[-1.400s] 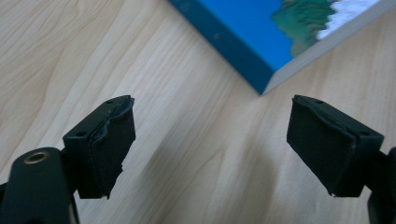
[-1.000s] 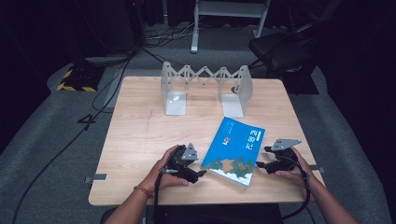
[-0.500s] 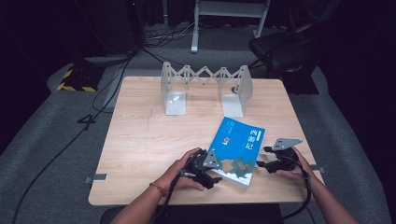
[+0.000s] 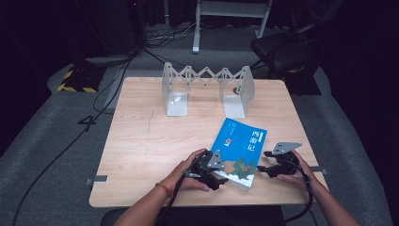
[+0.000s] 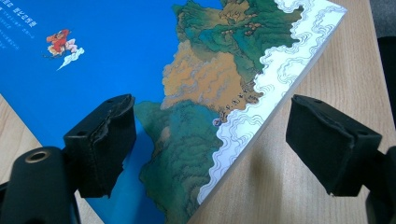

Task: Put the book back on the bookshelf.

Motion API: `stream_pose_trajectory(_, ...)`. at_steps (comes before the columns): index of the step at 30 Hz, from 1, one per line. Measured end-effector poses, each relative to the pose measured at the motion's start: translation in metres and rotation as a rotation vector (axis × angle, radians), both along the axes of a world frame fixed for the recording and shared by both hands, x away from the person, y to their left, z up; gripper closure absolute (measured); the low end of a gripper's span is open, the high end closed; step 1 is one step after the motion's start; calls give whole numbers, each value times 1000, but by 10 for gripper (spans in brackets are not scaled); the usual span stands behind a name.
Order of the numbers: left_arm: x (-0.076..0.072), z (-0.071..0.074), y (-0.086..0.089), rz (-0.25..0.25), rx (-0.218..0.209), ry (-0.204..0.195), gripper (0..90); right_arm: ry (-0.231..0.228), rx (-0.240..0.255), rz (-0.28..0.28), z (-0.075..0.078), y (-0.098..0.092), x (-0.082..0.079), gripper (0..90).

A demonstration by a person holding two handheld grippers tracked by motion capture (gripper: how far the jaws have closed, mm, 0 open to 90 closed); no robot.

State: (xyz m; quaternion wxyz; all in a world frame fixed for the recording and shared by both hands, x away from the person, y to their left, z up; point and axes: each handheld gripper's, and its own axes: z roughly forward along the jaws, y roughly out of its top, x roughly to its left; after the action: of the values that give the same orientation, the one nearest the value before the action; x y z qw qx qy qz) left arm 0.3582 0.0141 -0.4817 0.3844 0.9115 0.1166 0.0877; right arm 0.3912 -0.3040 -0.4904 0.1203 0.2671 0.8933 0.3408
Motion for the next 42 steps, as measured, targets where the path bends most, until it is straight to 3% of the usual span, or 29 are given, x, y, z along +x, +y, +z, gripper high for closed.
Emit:
stream_pose_trajectory(3,0,0,0,0,0,-4,168,5,12,13,0,0,-1,346)
stream_pose_trajectory(5,-1,0,1,-4,7,-7,168,-11,2,22,2,1,-2,349)
stream_pose_trajectory(12,0,1,4,-7,1,3,175,10,-10,32,-1,3,-2,341)
stream_pose_trajectory(21,-4,2,2,-11,19,-10,187,4,24,23,5,1,-3,337)
stream_pose_trajectory(25,-10,4,-4,-44,50,-34,201,2,40,20,7,0,-4,353)
stream_pose_trajectory(31,-12,3,-9,-61,53,-34,204,8,78,5,13,0,-4,355)
stream_pose_trajectory(39,-9,3,-8,-49,16,-3,201,17,-17,34,6,5,-5,398)
stream_pose_trajectory(42,-8,3,-8,-48,10,3,201,28,-18,42,7,6,-5,400)
